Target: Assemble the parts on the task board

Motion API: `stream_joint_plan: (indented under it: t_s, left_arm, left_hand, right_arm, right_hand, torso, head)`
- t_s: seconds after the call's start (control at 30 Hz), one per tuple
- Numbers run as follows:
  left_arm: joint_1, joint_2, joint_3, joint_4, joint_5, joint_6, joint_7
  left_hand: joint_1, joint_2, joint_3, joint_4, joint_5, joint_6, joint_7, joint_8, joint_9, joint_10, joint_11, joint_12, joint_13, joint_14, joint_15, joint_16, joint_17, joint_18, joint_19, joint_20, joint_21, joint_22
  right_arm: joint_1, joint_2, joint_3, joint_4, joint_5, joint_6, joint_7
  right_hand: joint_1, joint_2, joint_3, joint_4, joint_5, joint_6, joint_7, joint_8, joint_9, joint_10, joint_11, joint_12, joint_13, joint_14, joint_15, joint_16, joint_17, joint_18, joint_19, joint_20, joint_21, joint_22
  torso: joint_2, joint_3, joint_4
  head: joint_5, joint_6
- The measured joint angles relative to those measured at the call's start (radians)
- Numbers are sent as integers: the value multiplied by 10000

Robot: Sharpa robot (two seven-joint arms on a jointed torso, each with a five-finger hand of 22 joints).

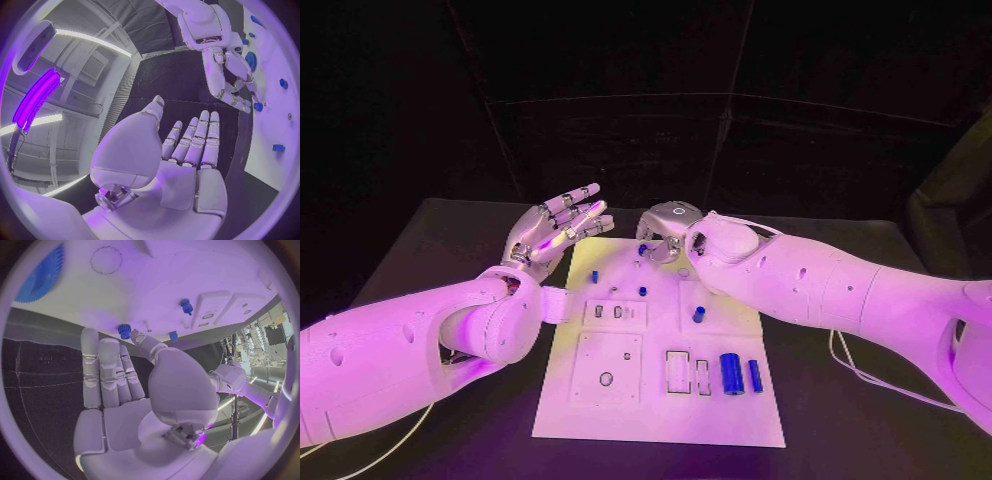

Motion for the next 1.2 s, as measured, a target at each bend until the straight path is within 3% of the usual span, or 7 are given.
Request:
stream_joint_plan:
  t_s: [0.3,0.5,0.57,0.7,0.93,1.17,1.2]
  left_arm:
    - [3,-24,0,-29,0,32,-29]
    - [2,-56,-1,-97,1,79,-16]
    - [2,-67,-1,-134,8,100,-8]
    - [2,-67,-1,-225,38,140,4]
    - [2,-54,-1,-408,111,230,22]
    - [1,-37,-1,-522,190,316,32]
    - [1,-31,-1,-535,204,332,33]
  left_hand:
    - [0,0,-1,-56,0,0,0,0,0,-36,36,0,1,0,0,0,-8,0,0,0,0,-10]
    - [0,0,-17,-71,0,74,2,0,0,-36,36,0,1,36,36,0,-19,-1,0,0,0,-15]
    - [0,0,-29,-84,0,74,3,40,-1,-36,36,0,2,36,36,0,-19,-1,0,0,0,-22]
    - [0,0,-29,-83,0,74,3,40,0,-36,36,0,2,36,36,0,-18,0,0,0,0,-22]
    - [-53,53,-30,-199,0,380,52,118,26,326,-6,76,26,110,34,-37,-45,0,34,-34,-79,-79]
    - [-52,52,-54,-223,0,378,55,160,25,341,-19,76,27,145,-1,-40,-45,0,33,-34,-80,-81]
    - [-52,52,-55,-223,0,378,55,160,25,341,-19,76,26,145,-1,-40,-45,-1,33,-33,-80,-81]
  right_arm:
    - [-3,-873,0,775,110,-231,69]
    - [-10,-2261,72,1886,801,-732,124]
    - [-9,-2690,122,2218,1236,-811,126]
    - [-3,-3459,252,2658,2310,-745,128]
    - [1,-3932,320,2656,3461,-70,46]
    - [-3,-3717,339,2317,3549,483,-67]
    - [-4,-3641,339,2289,3433,543,-89]
  right_hand:
    - [166,63,-258,178,449,60,35,60,50,348,-37,247,62,3,-4,278,327,1,-10,10,44,55]
    - [306,38,-246,278,839,489,-275,178,85,2388,-526,1436,597,327,-326,1350,1730,-1,530,-313,745,1151]
    - [66,-202,-572,431,888,425,-339,178,71,3034,-656,2042,978,303,-418,1557,1984,-1,662,-431,935,1430]
    - [-164,-289,-1389,834,1240,192,-564,140,56,3650,-809,6222,4991,319,-544,2747,3634,-321,1311,-539,1761,2781]
    - [30,-27,-2393,1178,1437,-331,-365,158,57,2680,-609,9859,8910,308,-512,3463,4616,-321,1448,-521,2304,3597]
    - [254,-36,-2629,1193,1457,-533,-291,197,58,2608,-606,10450,9644,323,-462,3612,4801,-335,1473,-430,2450,3785]
    - [256,-39,-2657,1166,1457,-533,-291,197,57,2608,-607,10524,9730,323,-462,3636,4860,-476,1494,-408,2478,3850]
  torso:
    - [0,6,-20]
    - [-29,32,-106]
    - [-38,43,-142]
    - [-58,80,-198]
    - [-65,106,-223]
    - [-58,112,-224]
    - [-53,112,-224]
  head:
    - [33,-15]
    - [47,28]
    - [70,35]
    - [87,75]
    - [54,117]
    - [21,149]
    - [17,153]
